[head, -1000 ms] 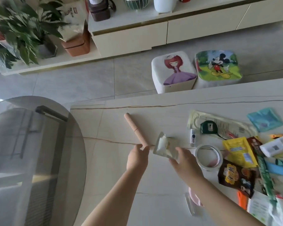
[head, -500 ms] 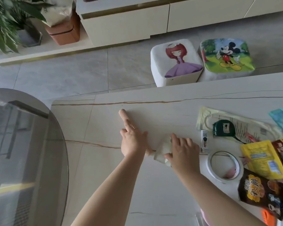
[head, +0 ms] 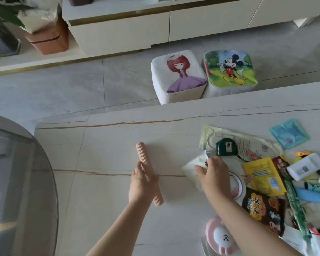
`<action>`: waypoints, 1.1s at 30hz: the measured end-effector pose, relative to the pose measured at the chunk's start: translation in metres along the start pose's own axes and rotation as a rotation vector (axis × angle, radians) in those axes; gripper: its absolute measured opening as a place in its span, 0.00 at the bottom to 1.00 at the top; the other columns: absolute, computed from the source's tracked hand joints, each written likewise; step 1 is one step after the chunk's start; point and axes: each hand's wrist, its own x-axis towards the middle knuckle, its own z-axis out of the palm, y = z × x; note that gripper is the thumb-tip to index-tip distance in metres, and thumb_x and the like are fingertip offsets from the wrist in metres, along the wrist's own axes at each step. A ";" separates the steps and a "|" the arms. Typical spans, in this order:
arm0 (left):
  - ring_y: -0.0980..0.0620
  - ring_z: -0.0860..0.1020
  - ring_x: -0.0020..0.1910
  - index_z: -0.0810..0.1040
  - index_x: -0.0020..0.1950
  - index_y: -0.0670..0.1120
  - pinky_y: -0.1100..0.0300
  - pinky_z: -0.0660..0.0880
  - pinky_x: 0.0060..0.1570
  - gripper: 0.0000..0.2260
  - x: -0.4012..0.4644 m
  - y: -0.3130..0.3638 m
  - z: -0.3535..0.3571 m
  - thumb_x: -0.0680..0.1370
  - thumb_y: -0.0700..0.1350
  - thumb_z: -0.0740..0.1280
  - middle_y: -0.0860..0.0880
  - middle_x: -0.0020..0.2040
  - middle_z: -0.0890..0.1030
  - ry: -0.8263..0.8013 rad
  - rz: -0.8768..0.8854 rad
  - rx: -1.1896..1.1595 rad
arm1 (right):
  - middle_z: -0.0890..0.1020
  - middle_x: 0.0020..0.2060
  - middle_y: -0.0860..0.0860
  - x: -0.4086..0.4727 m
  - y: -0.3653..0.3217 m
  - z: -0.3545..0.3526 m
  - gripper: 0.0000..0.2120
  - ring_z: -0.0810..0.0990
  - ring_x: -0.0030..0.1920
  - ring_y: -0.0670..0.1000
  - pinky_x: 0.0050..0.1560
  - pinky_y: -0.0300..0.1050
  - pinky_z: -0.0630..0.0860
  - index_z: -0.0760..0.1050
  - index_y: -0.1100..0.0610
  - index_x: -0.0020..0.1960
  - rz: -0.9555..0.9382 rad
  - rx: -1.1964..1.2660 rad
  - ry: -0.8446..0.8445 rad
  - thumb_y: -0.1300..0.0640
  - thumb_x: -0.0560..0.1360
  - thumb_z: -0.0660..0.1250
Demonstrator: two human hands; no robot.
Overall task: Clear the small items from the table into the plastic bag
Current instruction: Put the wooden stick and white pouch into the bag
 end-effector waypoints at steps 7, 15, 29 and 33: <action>0.46 0.74 0.60 0.56 0.75 0.52 0.55 0.73 0.53 0.31 -0.007 -0.002 0.017 0.75 0.49 0.66 0.47 0.66 0.68 -0.026 0.006 0.026 | 0.76 0.56 0.56 0.010 -0.013 0.006 0.19 0.74 0.57 0.59 0.53 0.50 0.68 0.68 0.53 0.59 0.156 -0.099 -0.062 0.48 0.72 0.67; 0.47 0.74 0.59 0.59 0.74 0.52 0.59 0.71 0.49 0.30 -0.017 -0.008 0.020 0.74 0.46 0.67 0.48 0.65 0.70 -0.028 0.004 -0.022 | 0.74 0.56 0.55 0.011 -0.020 0.001 0.14 0.73 0.59 0.57 0.57 0.49 0.69 0.72 0.54 0.56 0.230 -0.120 -0.239 0.49 0.73 0.65; 0.51 0.79 0.40 0.72 0.66 0.48 0.55 0.79 0.43 0.18 -0.097 0.028 -0.017 0.76 0.40 0.67 0.51 0.50 0.77 -0.229 -0.040 -0.433 | 0.80 0.40 0.49 -0.080 -0.011 -0.094 0.11 0.78 0.40 0.50 0.43 0.47 0.75 0.74 0.54 0.47 0.322 0.509 -0.357 0.49 0.69 0.70; 0.51 0.78 0.38 0.70 0.67 0.50 0.58 0.78 0.41 0.20 -0.150 0.062 -0.030 0.77 0.38 0.65 0.50 0.47 0.76 -0.322 0.027 -0.444 | 0.77 0.40 0.49 -0.107 -0.006 -0.171 0.12 0.75 0.41 0.53 0.36 0.43 0.68 0.73 0.54 0.47 0.313 0.543 -0.265 0.49 0.70 0.71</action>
